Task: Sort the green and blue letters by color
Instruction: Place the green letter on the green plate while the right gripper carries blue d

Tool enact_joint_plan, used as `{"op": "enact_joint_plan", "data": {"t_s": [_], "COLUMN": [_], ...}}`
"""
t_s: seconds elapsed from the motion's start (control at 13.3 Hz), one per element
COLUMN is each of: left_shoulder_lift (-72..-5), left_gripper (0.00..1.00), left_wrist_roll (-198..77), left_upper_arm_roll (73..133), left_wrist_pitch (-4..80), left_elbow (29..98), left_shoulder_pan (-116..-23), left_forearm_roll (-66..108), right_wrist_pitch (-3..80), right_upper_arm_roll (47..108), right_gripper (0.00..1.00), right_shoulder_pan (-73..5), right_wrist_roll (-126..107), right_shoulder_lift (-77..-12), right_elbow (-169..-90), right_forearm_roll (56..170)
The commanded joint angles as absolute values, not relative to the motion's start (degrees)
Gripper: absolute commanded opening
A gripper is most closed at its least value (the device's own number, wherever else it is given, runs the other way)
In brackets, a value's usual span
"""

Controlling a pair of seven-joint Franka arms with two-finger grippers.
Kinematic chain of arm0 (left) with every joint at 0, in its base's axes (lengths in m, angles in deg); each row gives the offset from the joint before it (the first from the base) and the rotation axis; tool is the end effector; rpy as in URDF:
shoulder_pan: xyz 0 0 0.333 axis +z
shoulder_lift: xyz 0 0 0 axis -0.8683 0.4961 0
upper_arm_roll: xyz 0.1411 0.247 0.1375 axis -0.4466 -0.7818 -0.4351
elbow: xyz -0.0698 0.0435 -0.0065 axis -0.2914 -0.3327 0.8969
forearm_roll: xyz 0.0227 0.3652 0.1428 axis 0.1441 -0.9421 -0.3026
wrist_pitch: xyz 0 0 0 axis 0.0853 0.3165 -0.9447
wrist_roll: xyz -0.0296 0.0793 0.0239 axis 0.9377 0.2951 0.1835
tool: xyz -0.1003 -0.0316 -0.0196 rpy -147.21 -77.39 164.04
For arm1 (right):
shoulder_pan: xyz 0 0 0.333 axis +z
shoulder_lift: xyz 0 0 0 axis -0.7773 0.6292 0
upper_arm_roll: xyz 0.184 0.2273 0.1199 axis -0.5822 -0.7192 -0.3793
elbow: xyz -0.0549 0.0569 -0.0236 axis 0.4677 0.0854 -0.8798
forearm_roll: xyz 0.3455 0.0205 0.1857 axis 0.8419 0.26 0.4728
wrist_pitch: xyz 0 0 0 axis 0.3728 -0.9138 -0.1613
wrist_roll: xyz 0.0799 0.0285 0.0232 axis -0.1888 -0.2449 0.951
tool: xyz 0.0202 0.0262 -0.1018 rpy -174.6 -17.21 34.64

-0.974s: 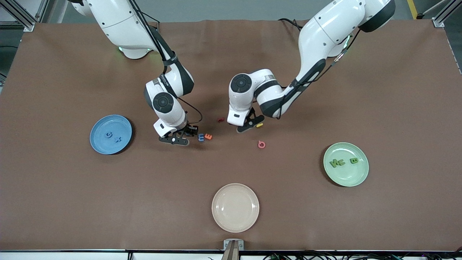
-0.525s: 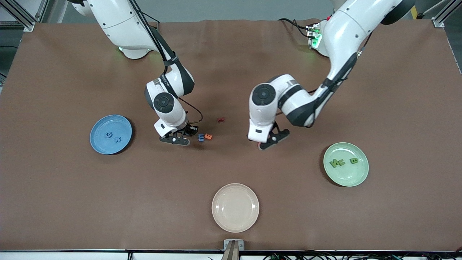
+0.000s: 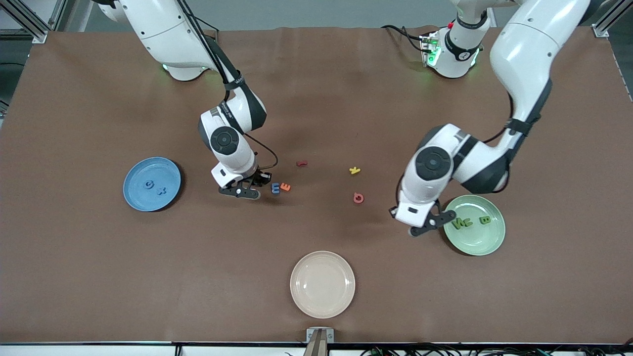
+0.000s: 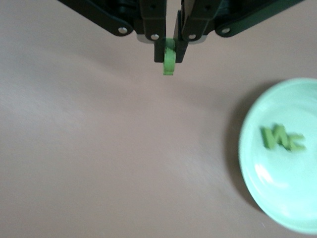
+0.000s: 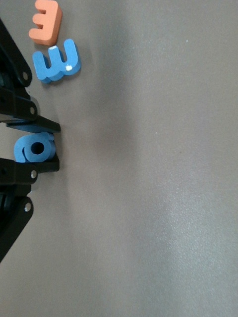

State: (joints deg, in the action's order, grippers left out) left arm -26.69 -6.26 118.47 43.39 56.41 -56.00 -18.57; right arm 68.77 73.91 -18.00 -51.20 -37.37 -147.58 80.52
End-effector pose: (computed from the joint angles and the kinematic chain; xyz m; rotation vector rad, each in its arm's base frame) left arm 0.6313 -0.2659 0.2863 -3.0090 -0.5314 -0.0979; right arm 0.5106 0.3067 0.1791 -3.1227 0.2439 0.0475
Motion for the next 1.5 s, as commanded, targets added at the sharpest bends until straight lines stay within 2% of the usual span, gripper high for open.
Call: {"op": "enact_joint_plan", "data": {"t_s": [0.0,0.15,0.45,0.9,1.2,1.42], "left_shoulder_lift": [-27.8,-28.3,-29.0,-29.4,-28.9,-28.3], "left_gripper": [0.0,0.0,0.0,0.0,0.0,0.0], "left_wrist_roll": [-13.6,-18.3,-26.6,-29.0,-29.6,-29.8], "left_upper_arm_roll": [119.0,119.1,119.1,119.1,119.3,119.6], "left_wrist_pitch": [40.3,37.8,37.8,38.5,39.1,40.1], "left_elbow": [57.0,57.3,58.9,61.3,61.0,60.8], "left_shoulder_pan": [-52.3,-48.9,-41.8,-35.1,-33.7,-33.8], "left_forearm_roll": [-19.0,-19.0,-19.3,-19.2,-18.5,-18.4], "right_wrist_pitch": [65.8,60.5,55.1,54.8,55.5,59.5], "right_upper_arm_roll": [74.3,74.3,74.5,74.5,74.5,74.6], "right_gripper": [0.1,0.09,0.09,0.09,0.12,0.12], "right_shoulder_pan": [-19.0,-21.2,-29.1,-44.4,-49.2,-50.3], "right_wrist_roll": [-50.8,-46.1,-30.7,-4.8,1.3,2.9], "right_shoulder_lift": [-40.1,-42.6,-46.7,-49.9,-51.0,-52.2], "right_elbow": [-147.4,-146.5,-147.0,-150.7,-155.4,-159.7], "right_forearm_roll": [80.4,80.4,80.4,80.4,80.4,80.3]}}
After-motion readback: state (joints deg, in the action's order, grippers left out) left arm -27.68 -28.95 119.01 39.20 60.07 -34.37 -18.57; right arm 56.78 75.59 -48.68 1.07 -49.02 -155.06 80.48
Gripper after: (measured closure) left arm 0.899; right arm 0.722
